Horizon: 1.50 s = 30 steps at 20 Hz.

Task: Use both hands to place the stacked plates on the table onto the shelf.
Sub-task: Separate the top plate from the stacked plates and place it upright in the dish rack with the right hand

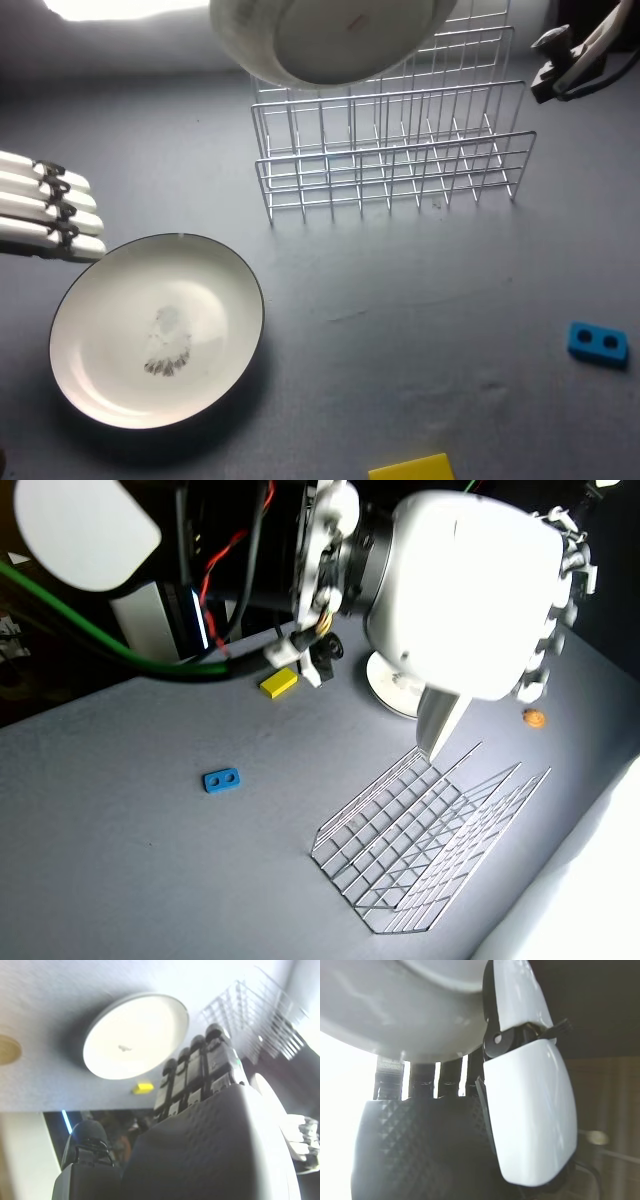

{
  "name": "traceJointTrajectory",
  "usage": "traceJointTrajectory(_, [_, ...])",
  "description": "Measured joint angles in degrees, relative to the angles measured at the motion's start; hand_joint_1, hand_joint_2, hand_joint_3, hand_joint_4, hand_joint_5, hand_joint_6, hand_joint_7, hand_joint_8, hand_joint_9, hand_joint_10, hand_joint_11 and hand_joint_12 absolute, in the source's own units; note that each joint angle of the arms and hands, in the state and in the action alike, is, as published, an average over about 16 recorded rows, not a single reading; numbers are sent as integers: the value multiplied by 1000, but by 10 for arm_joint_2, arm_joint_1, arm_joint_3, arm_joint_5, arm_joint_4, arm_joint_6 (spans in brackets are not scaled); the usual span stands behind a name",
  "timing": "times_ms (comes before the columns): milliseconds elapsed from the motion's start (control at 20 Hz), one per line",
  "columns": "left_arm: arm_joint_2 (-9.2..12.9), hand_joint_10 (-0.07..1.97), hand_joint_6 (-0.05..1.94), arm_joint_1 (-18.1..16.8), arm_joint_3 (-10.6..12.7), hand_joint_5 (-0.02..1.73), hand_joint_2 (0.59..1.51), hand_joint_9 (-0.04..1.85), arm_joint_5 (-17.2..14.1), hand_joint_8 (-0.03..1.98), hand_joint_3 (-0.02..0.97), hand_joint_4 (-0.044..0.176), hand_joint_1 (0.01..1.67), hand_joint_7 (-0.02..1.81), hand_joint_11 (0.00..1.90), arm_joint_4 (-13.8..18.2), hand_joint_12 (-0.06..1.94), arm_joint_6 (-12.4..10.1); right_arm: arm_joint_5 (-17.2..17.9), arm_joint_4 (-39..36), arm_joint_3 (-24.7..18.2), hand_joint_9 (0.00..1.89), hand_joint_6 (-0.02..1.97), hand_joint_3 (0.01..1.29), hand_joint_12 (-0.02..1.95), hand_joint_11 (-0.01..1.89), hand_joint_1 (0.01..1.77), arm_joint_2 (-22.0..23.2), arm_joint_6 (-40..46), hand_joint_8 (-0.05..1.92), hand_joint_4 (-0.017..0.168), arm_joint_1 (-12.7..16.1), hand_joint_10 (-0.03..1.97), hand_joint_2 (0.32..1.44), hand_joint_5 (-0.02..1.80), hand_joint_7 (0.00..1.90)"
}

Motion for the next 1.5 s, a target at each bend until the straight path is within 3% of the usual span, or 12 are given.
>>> traceJointTrajectory(500, [-21,5,16,51,0,20,1167,19,32,-9,17,3,16,22,16,-6,8,4,-8,58,66,979,1032,14,1125,772,1369,-20,2,806,-9,-28,1139,1018,872,1021])
traceJointTrajectory(1100, [-26,5,16,62,0,17,1165,19,37,-9,16,3,16,20,18,-9,8,4,-6,156,143,957,1033,14,1139,750,1356,-77,4,889,-9,-76,1126,1047,829,983])
traceJointTrajectory(1500, [-28,5,17,67,-2,14,1165,19,40,-9,15,3,15,18,21,-7,8,5,-6,179,174,937,1038,14,1168,729,1355,-102,3,893,-10,-105,1187,1059,804,975])
